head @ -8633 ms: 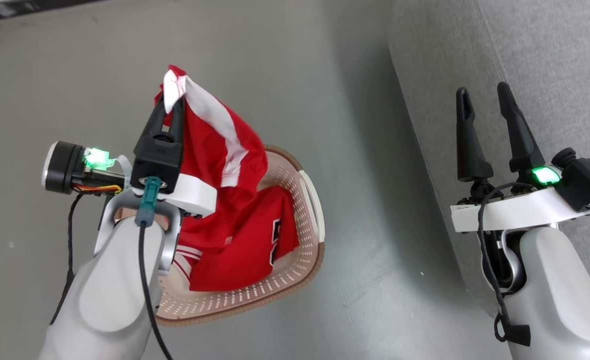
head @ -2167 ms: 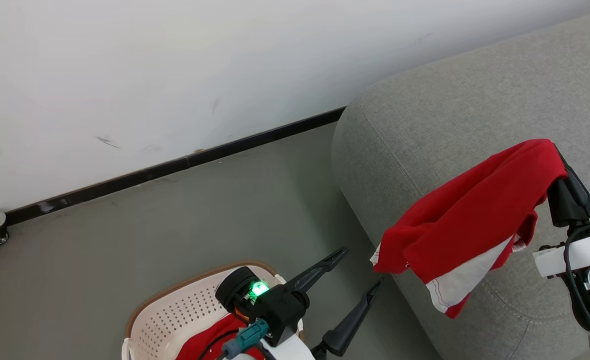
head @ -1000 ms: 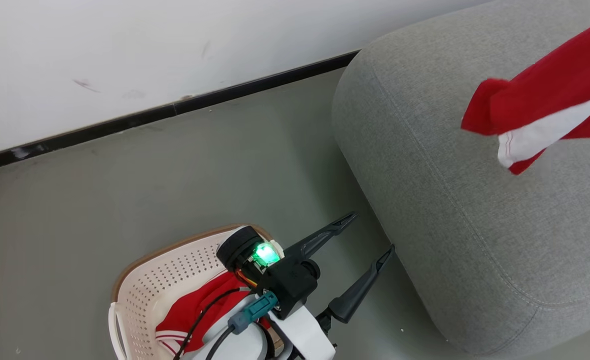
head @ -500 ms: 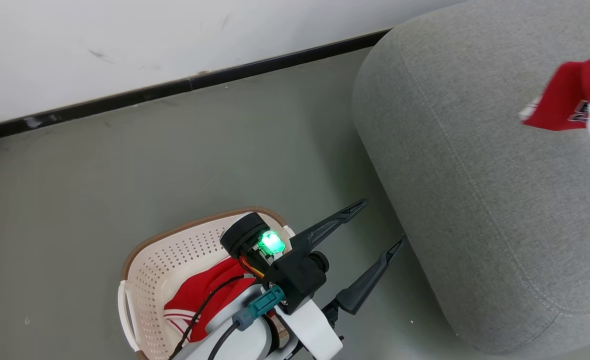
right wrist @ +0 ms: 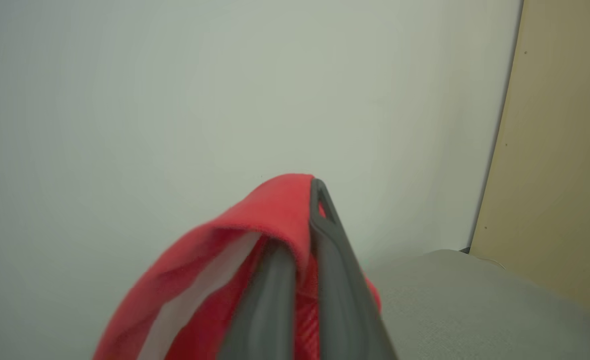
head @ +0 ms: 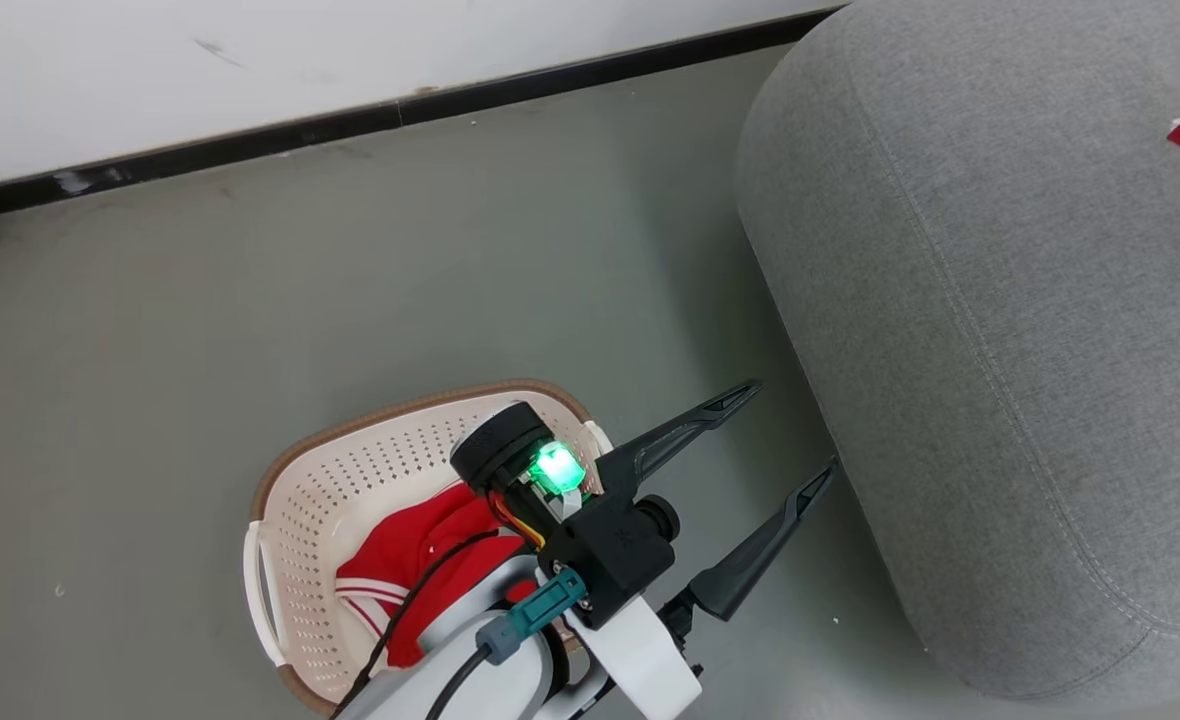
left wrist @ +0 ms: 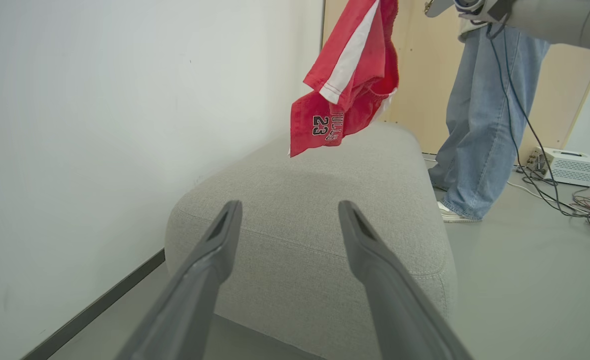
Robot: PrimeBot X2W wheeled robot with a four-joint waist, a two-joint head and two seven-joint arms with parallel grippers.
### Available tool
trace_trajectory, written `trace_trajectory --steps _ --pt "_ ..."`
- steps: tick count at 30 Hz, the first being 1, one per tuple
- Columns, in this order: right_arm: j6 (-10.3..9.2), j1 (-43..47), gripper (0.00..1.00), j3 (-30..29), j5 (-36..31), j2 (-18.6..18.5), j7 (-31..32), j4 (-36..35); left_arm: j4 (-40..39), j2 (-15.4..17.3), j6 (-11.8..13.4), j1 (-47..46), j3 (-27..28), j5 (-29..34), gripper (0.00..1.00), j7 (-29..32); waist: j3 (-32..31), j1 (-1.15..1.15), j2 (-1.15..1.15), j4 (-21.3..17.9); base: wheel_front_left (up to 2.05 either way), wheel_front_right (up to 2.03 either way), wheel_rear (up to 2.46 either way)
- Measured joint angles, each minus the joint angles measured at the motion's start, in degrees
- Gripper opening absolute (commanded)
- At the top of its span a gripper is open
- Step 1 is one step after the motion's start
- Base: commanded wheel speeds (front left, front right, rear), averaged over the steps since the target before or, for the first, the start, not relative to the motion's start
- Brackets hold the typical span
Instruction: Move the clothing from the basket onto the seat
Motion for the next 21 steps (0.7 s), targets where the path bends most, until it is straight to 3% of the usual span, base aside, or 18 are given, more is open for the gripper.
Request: trace_trajectory --steps 6,14,21 --pt "0.00 0.75 0.00 -1.87 0.01 -0.60 -1.36 3.47 -0.81 0.19 0.00 -1.01 -0.01 0.36 1.00 0.43 1.41 0.00 0.00 0.19 0.00 0.00 0.00" --pt "0.00 5.92 0.00 -0.24 1.05 5.88 -2.93 8.70 -1.29 0.54 0.00 -1.91 -0.14 0.52 1.00 1.02 3.50 0.00 0.00 0.35 0.00 0.00 0.00" --pt "0.00 7.33 0.00 1.42 0.97 8.09 -3.61 10.83 -1.70 0.71 0.00 -2.24 -0.14 0.71 1.00 1.08 4.65 0.00 0.00 0.46 0.00 0.00 0.00"
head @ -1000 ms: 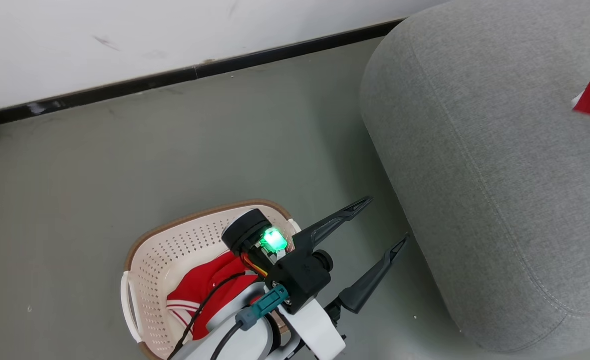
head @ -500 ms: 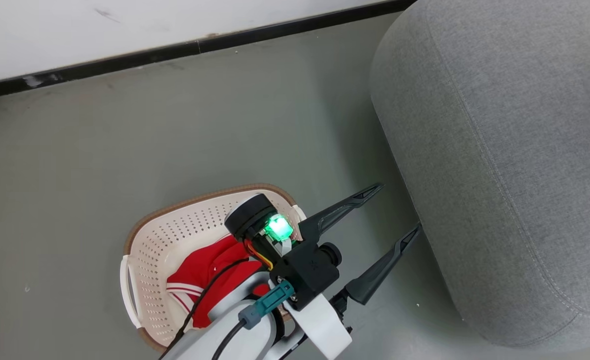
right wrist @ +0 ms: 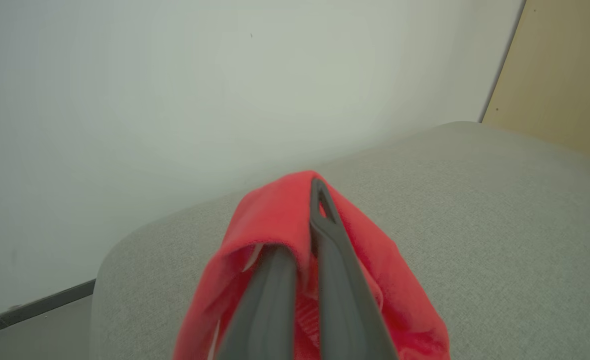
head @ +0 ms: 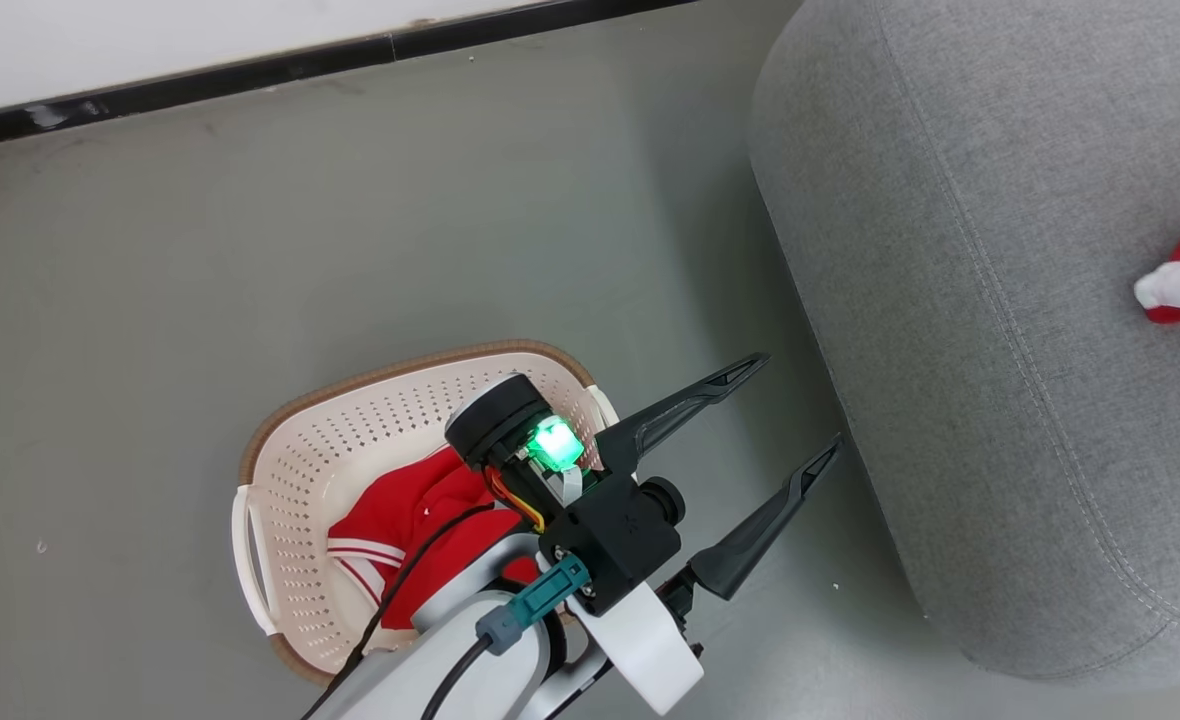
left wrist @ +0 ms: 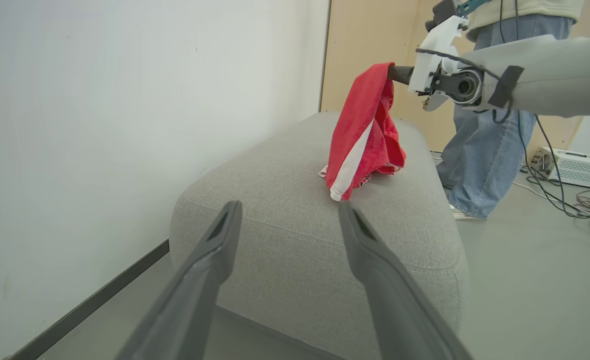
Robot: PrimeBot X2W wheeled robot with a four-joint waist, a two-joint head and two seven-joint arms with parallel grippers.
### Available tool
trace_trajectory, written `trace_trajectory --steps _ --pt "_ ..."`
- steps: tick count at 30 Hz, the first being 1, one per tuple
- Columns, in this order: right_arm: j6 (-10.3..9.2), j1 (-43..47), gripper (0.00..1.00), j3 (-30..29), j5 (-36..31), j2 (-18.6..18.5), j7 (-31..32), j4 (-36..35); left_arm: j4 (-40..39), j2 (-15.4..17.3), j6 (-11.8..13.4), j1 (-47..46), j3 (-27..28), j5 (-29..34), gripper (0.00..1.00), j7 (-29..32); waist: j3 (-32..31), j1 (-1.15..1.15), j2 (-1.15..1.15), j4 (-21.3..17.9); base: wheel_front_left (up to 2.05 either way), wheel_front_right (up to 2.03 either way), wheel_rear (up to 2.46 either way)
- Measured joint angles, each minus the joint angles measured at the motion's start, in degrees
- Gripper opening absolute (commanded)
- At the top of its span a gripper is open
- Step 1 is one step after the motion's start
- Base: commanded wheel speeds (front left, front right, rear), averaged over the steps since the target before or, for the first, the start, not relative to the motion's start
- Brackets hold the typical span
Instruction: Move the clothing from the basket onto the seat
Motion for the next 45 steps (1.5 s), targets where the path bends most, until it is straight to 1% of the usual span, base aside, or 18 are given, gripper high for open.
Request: trace_trajectory --steps 3,9,16,20,21,22,23,24,25,33,45 --pt "0.00 0.91 0.00 0.83 -0.01 0.88 -0.29 0.87 -0.03 0.08 0.00 -0.03 0.02 0.14 1.00 0.00 0.48 0.00 0.00 0.00 0.00 0.00 0.00" --pt "0.00 2.29 0.00 3.15 -0.01 4.15 -0.37 2.86 -0.02 0.20 0.00 -0.15 0.15 0.14 1.00 -0.04 1.19 0.00 0.00 -0.08 0.00 0.00 0.00" --pt "0.00 3.26 0.00 4.20 -0.26 6.93 -0.87 4.50 0.08 0.24 0.00 -0.67 0.33 0.14 1.00 -0.59 1.54 0.00 0.00 -0.34 0.00 0.00 0.00" --pt "0.00 3.72 0.00 5.55 -1.52 7.03 -0.92 5.98 0.20 0.22 0.01 -0.94 0.47 0.14 1.00 -0.68 1.61 0.00 0.00 -0.51 0.00 0.00 0.00" --pt "0.00 4.19 0.09 5.86 -2.13 6.98 -0.93 6.22 0.26 0.23 0.01 -0.94 0.49 0.14 1.00 -0.87 1.62 0.00 0.00 -0.56 0.00 0.00 0.00" --pt "0.00 4.48 0.40 5.97 -2.50 7.01 -0.93 6.55 0.30 0.23 0.01 -0.94 0.55 0.14 1.00 -1.10 1.64 0.00 0.00 -0.61 0.00 0.00 0.00" --pt "0.00 4.60 0.54 6.05 -2.66 7.10 -0.93 6.90 0.35 0.24 0.01 -0.94 0.60 0.14 1.00 -1.12 1.64 0.00 0.00 -0.66 0.00 0.00 0.00" --pt "0.00 4.59 0.88 6.22 -2.68 7.20 -0.93 7.04 0.46 0.23 0.01 -0.94 0.64 0.14 1.00 -1.15 1.63 0.00 0.00 -0.71 0.00 0.00 0.00" --pt "0.00 4.58 1.00 6.59 -2.75 7.32 -0.93 7.04 0.59 0.22 0.01 -0.94 0.64 0.14 1.00 -1.16 1.62 0.00 0.00 -0.77 0.00 0.00 0.00" --pt "0.00 4.57 1.00 8.57 -3.30 7.70 -0.93 6.82 1.23 0.22 0.45 -0.94 0.88 0.14 1.00 -1.87 1.33 0.00 0.00 -1.36 0.00 0.00 0.00" --pt "0.00 6.08 1.00 12.07 -3.35 8.37 -1.10 3.85 2.37 -0.03 0.51 -0.94 1.16 -0.31 1.00 -2.86 0.06 0.00 0.00 -2.37 0.00 0.00 0.00"
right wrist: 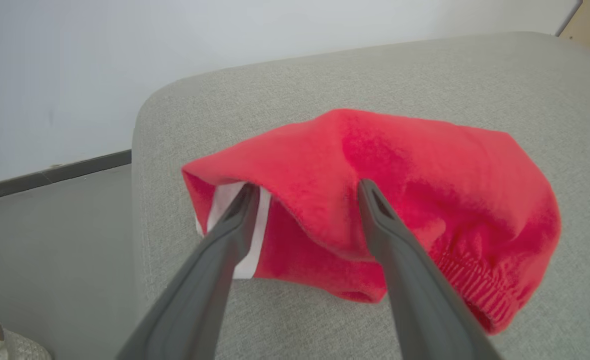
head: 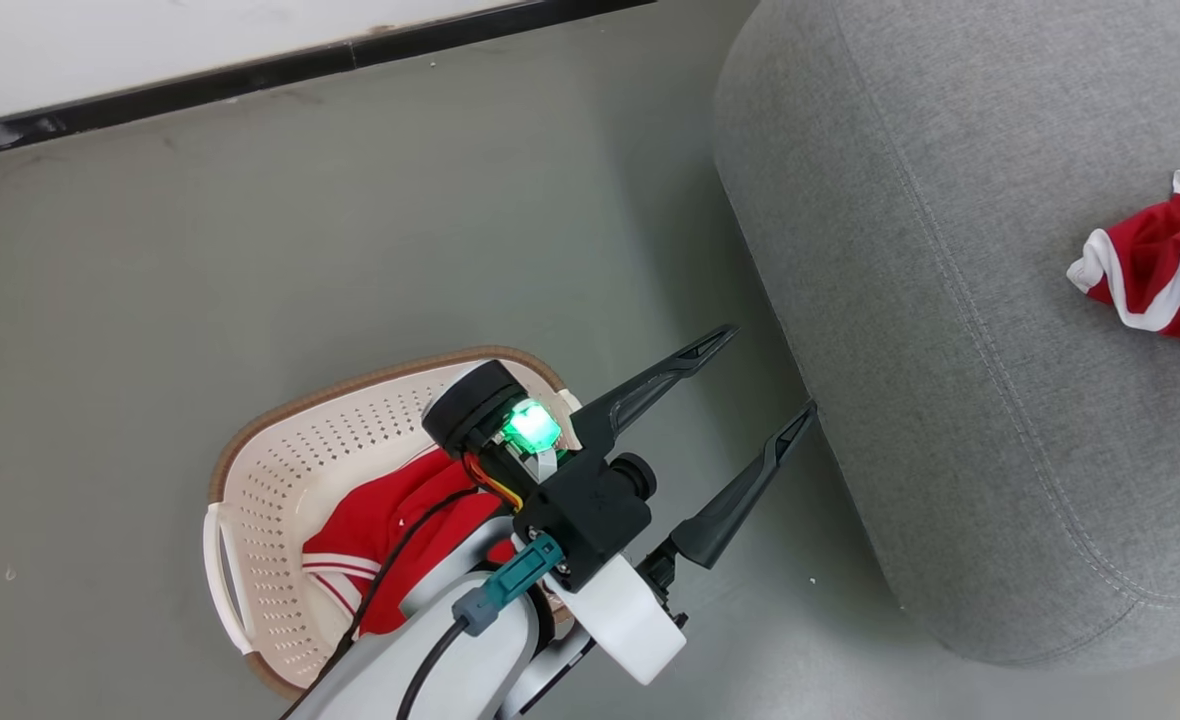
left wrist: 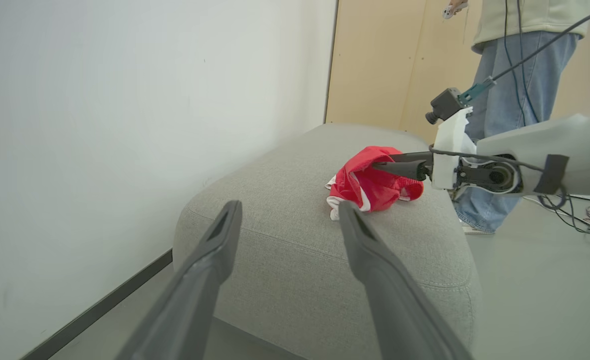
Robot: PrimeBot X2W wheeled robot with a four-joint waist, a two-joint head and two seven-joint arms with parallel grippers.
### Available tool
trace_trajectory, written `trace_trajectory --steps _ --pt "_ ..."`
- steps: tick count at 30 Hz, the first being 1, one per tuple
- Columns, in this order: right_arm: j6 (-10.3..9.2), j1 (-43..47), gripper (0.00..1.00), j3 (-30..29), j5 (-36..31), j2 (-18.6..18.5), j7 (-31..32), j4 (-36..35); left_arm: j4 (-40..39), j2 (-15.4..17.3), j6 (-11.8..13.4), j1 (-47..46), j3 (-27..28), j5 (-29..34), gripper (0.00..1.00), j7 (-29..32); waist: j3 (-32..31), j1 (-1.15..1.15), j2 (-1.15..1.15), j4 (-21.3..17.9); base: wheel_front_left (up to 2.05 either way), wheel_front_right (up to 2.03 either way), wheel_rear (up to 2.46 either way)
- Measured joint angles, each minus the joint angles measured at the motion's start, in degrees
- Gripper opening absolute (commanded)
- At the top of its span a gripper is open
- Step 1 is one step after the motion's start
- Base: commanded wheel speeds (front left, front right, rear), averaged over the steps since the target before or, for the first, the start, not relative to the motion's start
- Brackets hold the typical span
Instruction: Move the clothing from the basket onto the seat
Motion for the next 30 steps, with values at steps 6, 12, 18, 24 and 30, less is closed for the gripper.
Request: trace_trajectory --steps 6,12,18,24,30 --pt "0.00 0.80 1.00 1.85 -0.30 0.08 -0.63 -3.54 0.53 -0.03 0.01 0.01 0.18 -0.18 1.00 -0.36 -0.99 0.00 0.00 -0.52 0.00 0.00 0.00" --pt "0.00 2.18 1.00 3.98 -1.33 -0.05 -1.20 -7.27 1.41 -0.10 0.02 0.09 0.53 -0.82 1.00 -1.12 -2.33 0.00 0.00 -0.88 0.00 0.00 0.00" --pt "0.00 2.16 1.00 6.33 -2.48 0.00 -1.27 -11.37 2.04 -0.26 0.53 0.21 1.05 -1.19 1.00 -1.79 -3.95 0.00 0.00 -0.87 0.00 0.00 0.00" --pt "0.00 2.07 1.00 9.58 -4.14 1.08 -1.69 -15.43 3.43 -0.34 1.55 1.54 2.68 -2.18 1.00 -2.27 -5.78 0.00 0.00 -0.32 0.00 0.00 0.00" --pt "0.00 1.80 1.00 12.34 -5.01 2.75 -1.70 -18.91 5.23 -0.01 3.48 3.42 5.20 -2.76 1.00 -2.77 -7.72 0.00 0.00 0.73 0.00 0.00 0.00"
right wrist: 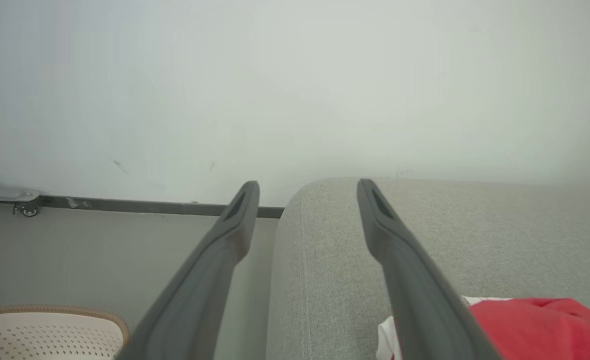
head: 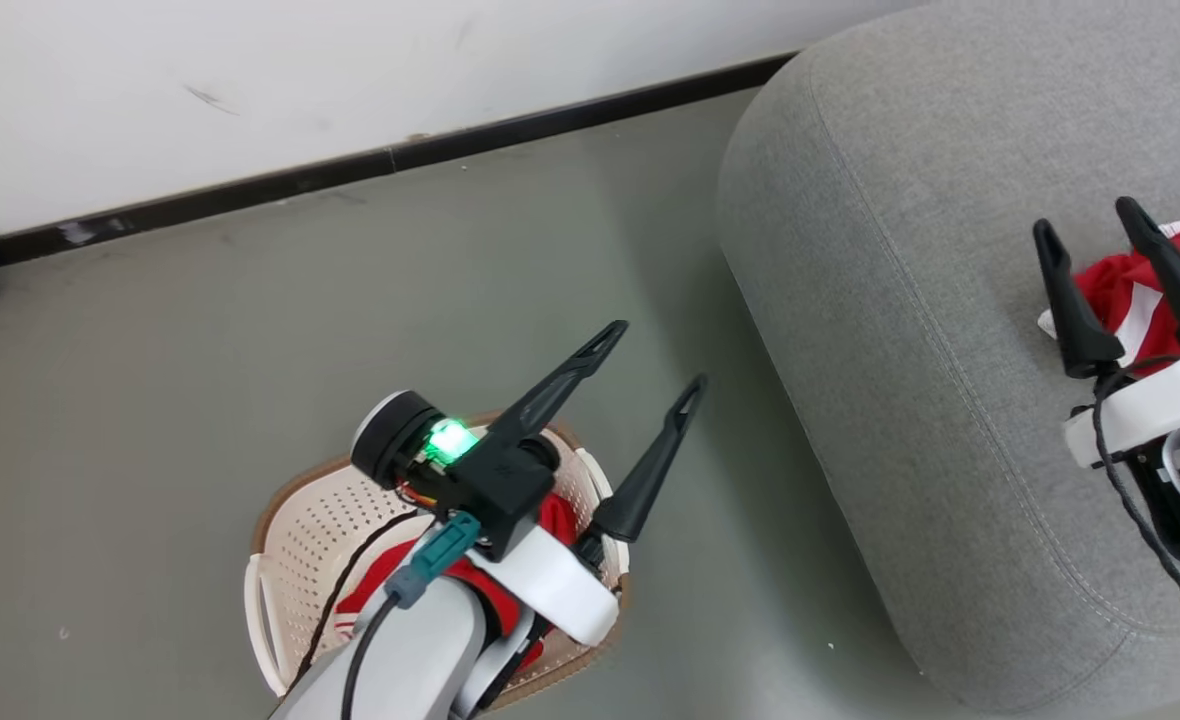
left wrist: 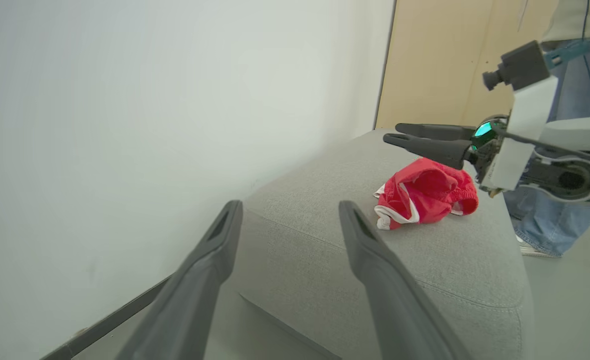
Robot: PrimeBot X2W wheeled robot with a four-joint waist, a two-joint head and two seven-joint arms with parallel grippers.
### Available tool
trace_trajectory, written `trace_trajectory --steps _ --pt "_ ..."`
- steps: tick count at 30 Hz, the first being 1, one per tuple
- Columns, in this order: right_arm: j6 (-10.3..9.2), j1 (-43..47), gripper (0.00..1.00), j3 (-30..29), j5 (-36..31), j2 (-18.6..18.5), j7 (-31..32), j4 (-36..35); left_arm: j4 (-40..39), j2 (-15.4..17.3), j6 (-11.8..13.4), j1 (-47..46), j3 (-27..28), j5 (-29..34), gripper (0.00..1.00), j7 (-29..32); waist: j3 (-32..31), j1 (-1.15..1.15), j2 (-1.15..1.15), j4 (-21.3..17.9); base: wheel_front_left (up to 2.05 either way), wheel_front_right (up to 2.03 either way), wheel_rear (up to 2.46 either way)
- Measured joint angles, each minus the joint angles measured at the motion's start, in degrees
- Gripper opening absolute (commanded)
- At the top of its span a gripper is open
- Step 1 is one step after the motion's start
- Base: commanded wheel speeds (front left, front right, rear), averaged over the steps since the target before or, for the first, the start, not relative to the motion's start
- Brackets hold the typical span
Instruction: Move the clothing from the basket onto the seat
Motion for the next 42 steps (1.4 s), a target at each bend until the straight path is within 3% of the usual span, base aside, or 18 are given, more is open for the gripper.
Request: trace_trajectory --steps 9,22,26,42 --pt "0.00 -0.01 1.00 0.18 -1.58 2.24 -0.05 -1.32 1.41 0.81 2.22 2.69 3.38 -1.97 1.00 -0.52 -2.56 0.00 0.00 1.83 0.00 0.00 0.00" --pt "0.00 1.72 1.00 -2.59 -4.53 8.44 -0.55 -0.76 2.78 2.29 6.26 8.98 10.16 -4.34 1.00 -0.79 -7.22 0.00 0.00 5.37 0.00 0.00 0.00" --pt "0.00 3.20 1.00 -3.38 -8.48 9.24 -0.75 -0.48 2.15 2.57 7.48 10.67 12.77 -5.10 1.00 -0.80 -8.57 0.00 0.00 6.32 0.00 0.00 0.00" --pt "0.00 11.16 1.00 -7.55 -13.79 16.18 -1.07 -2.69 0.35 4.01 9.98 18.55 18.91 -5.08 1.00 -0.83 -13.62 0.00 0.00 8.73 0.00 0.00 0.00"
